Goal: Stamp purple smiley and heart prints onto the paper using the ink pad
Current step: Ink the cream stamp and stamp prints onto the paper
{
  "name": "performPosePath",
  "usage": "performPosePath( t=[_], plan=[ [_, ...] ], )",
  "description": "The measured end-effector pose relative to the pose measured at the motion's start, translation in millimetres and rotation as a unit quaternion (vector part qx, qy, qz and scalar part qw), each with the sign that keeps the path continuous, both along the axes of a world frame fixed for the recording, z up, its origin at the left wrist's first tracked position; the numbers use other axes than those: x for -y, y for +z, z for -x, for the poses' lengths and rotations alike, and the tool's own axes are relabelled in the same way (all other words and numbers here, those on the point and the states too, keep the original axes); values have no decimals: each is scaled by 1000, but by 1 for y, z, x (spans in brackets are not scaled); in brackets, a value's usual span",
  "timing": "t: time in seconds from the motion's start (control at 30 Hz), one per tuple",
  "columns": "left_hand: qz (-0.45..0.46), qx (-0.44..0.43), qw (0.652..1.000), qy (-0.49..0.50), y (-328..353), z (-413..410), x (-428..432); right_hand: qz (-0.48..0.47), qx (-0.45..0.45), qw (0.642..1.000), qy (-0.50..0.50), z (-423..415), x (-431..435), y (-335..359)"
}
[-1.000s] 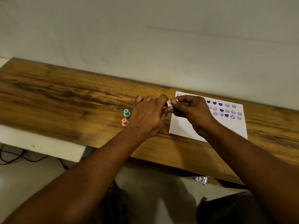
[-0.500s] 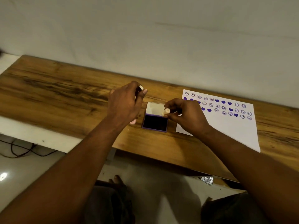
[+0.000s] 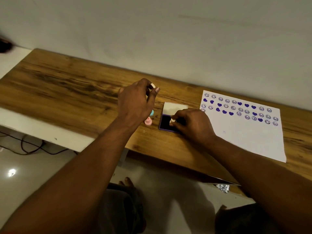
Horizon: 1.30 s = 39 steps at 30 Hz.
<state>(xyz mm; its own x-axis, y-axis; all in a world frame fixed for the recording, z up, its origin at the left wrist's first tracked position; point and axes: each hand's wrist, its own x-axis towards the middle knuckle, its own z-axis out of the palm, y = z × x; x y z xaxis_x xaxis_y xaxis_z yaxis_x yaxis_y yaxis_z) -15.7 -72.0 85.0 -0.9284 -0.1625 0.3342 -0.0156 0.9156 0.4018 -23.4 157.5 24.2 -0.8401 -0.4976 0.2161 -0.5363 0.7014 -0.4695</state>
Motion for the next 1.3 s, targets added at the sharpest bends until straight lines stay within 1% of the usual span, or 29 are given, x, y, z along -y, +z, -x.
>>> performPosePath(
  t=[0.4,0.53,0.6,0.7,0.77,0.87,0.97,1.03,1.1,1.2,1.3],
  plan=[
    [-10,0,1000,-6,-3,1,-8,-4,-8,1000,-6,-5,1,-6],
    [1,4,1000,-18,-5,4,-17,27,21,999,-12,-8,-2,0],
    [2,7,1000,-23,-6,6,-22,103,63,992,-43,-5,-6,8],
    [1,0,1000,-30,-6,8,-28,233,88,961,-122,10,-29,24],
    [-3,-6,999,-41,-5,8,-34,247,87,949,-175,20,-59,28],
    [-14,3,995,-100,-5,0,-57,207,95,944,-238,31,-103,23],
    [13,34,977,-209,-7,-15,-90,220,107,938,-247,41,-120,12],
    [56,79,949,-301,-13,-24,-112,200,93,947,-235,45,-123,2],
    [109,114,918,-364,-22,-32,-130,186,91,951,-230,46,-123,-5],
    [171,145,888,-401,-34,-40,-145,195,107,951,-216,46,-118,-9],
    [206,181,868,-414,-40,-44,-155,198,101,953,-206,46,-115,-12]
  ],
)
